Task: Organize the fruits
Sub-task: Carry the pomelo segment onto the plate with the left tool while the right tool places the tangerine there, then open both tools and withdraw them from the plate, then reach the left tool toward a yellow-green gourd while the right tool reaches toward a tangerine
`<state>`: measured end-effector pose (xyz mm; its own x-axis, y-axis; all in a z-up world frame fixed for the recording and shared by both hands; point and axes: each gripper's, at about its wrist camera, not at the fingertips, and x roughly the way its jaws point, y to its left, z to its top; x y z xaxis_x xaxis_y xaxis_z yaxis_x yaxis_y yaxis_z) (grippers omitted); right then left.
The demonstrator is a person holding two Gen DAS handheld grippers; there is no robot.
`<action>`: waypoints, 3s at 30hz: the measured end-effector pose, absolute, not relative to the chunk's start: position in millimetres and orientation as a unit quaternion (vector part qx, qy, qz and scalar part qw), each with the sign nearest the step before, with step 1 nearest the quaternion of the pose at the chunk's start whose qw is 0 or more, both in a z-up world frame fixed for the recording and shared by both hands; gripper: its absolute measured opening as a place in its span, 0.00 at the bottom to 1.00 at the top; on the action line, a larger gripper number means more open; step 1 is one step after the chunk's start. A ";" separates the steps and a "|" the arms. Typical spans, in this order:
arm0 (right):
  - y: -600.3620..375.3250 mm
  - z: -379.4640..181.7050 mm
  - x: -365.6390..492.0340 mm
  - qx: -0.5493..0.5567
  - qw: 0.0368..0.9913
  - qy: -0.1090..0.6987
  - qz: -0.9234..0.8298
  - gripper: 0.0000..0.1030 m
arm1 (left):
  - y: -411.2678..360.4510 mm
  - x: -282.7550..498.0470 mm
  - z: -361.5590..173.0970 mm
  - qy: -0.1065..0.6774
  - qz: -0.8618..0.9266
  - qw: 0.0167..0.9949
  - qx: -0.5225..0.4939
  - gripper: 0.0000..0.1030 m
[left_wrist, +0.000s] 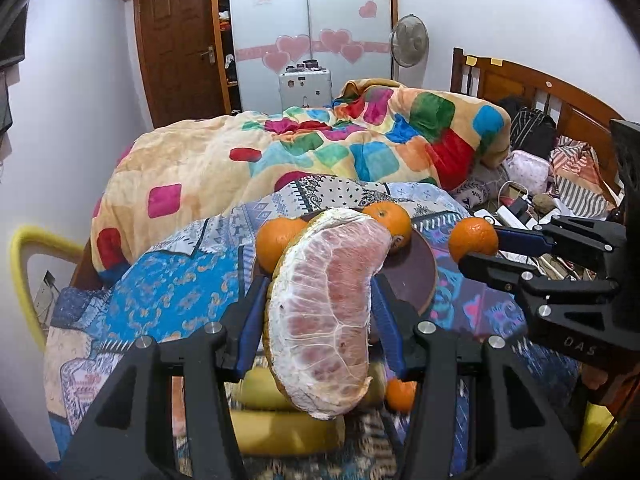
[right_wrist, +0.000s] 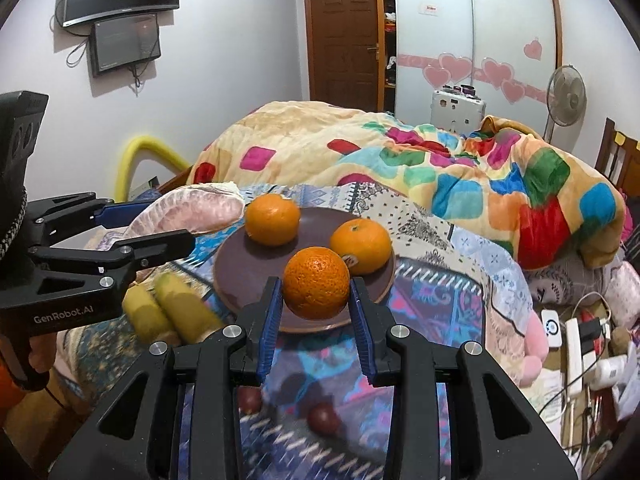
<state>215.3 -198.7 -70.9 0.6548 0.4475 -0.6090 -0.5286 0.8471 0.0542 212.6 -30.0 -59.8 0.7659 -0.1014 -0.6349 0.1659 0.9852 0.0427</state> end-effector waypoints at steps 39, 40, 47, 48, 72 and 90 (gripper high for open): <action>-179.5 -108.6 266.3 -0.090 0.888 0.374 0.253 0.44 | -34.8 272.0 -80.1 0.363 -0.071 0.926 0.076 0.53; -179.6 -106.3 264.0 -0.089 0.888 0.372 0.255 0.44 | -33.8 267.3 -76.9 0.361 -0.071 0.927 0.077 0.53; -181.8 -86.9 238.5 -0.090 0.895 0.349 0.263 0.44 | -26.4 229.8 -58.8 0.351 -0.065 0.931 0.082 0.61; -182.0 -84.2 234.4 -0.090 0.896 0.346 0.264 0.44 | -24.8 222.1 -56.2 0.352 -0.066 0.930 0.079 0.61; -188.3 -84.5 158.5 -0.111 0.890 0.327 0.298 0.44 | -28.6 159.3 -123.0 0.421 -0.032 0.905 0.059 0.58; -178.4 -100.6 164.7 -0.106 0.879 0.346 0.310 0.44 | -26.7 139.2 -127.8 0.406 -0.024 0.904 0.129 0.43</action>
<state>164.7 -178.4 -100.6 0.5690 0.4715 -0.6737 -0.6184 0.7854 0.0274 139.2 -26.7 -127.8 0.6685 0.0622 -0.7411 0.1476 0.9656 0.2142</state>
